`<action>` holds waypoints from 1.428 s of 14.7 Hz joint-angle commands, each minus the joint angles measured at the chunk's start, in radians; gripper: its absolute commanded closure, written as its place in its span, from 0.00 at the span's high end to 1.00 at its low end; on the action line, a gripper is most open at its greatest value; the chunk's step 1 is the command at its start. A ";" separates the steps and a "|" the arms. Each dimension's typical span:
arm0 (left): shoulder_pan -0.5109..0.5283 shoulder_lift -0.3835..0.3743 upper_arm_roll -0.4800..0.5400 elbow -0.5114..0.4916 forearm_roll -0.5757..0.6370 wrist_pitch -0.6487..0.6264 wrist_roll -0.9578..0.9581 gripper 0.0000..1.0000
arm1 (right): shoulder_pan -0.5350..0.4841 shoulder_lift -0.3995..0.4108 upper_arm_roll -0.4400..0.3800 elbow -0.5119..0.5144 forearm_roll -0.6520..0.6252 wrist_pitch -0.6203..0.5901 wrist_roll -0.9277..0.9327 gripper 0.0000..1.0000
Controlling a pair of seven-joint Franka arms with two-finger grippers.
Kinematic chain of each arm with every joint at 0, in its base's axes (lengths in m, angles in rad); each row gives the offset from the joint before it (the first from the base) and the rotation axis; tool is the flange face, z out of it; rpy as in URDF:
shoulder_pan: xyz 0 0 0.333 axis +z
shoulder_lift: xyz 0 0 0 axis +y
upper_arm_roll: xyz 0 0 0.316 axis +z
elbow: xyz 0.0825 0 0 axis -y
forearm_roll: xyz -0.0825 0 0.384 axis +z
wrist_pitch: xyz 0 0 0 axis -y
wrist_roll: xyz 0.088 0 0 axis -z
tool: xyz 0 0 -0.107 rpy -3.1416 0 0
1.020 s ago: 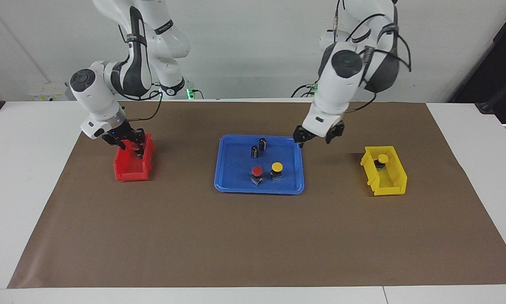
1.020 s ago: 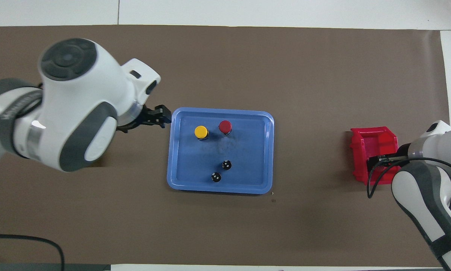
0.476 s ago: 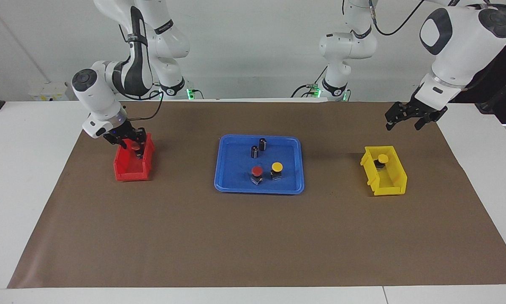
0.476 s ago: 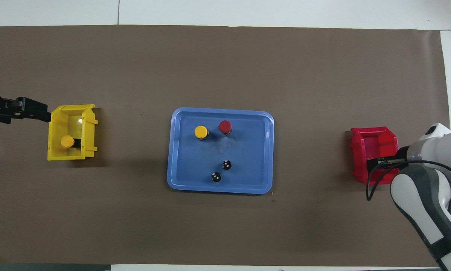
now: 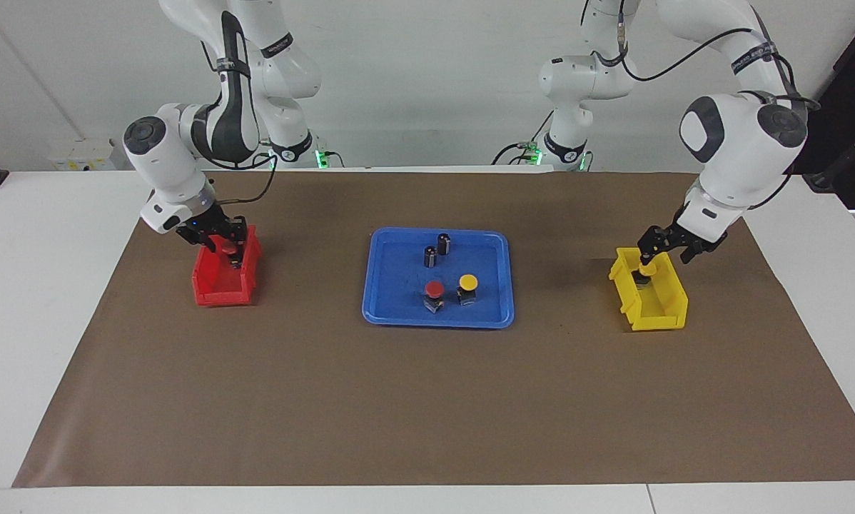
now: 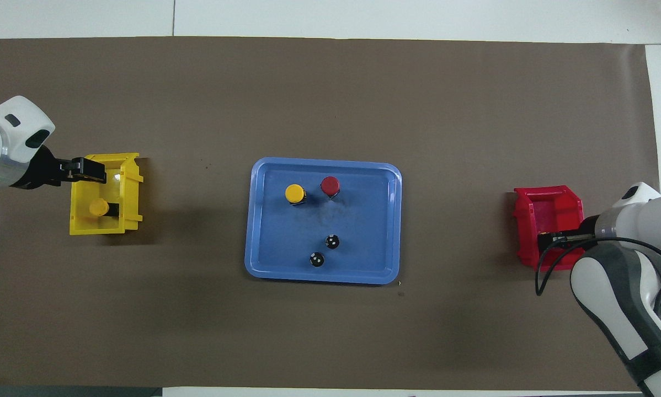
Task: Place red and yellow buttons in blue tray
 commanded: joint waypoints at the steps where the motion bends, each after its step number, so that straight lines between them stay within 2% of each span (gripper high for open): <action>1: 0.019 -0.010 -0.011 -0.060 0.012 0.062 0.020 0.59 | -0.017 -0.016 0.010 -0.029 0.008 0.024 -0.032 0.61; 3: 0.019 -0.016 -0.011 -0.132 0.012 0.137 0.026 0.59 | -0.010 -0.004 0.010 -0.014 0.008 0.002 -0.042 0.60; 4: 0.019 -0.018 -0.011 -0.154 0.012 0.160 0.038 0.60 | -0.010 -0.004 0.010 -0.019 0.008 0.019 -0.043 0.55; 7: 0.020 -0.026 -0.011 -0.182 0.012 0.162 0.042 0.60 | -0.010 -0.004 0.010 -0.020 0.008 0.022 -0.043 0.25; 8: 0.023 -0.027 -0.011 -0.191 0.012 0.165 0.043 0.60 | -0.008 -0.002 0.010 -0.016 0.008 0.021 -0.042 0.19; 11: 0.026 -0.035 -0.011 -0.206 0.012 0.168 0.051 0.61 | -0.006 0.021 0.010 0.040 -0.004 -0.008 -0.052 0.18; 15: 0.027 -0.043 -0.008 -0.237 0.012 0.196 0.051 0.61 | -0.005 0.047 0.010 0.288 -0.027 -0.270 -0.092 0.18; 16: 0.027 -0.041 -0.008 -0.237 0.012 0.199 0.049 0.57 | 0.001 0.048 0.021 0.337 -0.029 -0.327 -0.077 0.18; 18: 0.033 -0.036 -0.008 -0.234 0.012 0.205 0.048 0.07 | 0.070 0.076 0.021 0.465 -0.029 -0.436 -0.002 0.19; 19: 0.033 -0.035 -0.008 -0.232 0.012 0.216 0.046 0.01 | 0.108 0.112 0.021 0.562 -0.025 -0.517 0.042 0.19; 21: 0.034 -0.035 -0.008 -0.232 0.012 0.224 0.046 0.01 | 0.240 0.189 0.021 0.750 -0.026 -0.637 0.237 0.19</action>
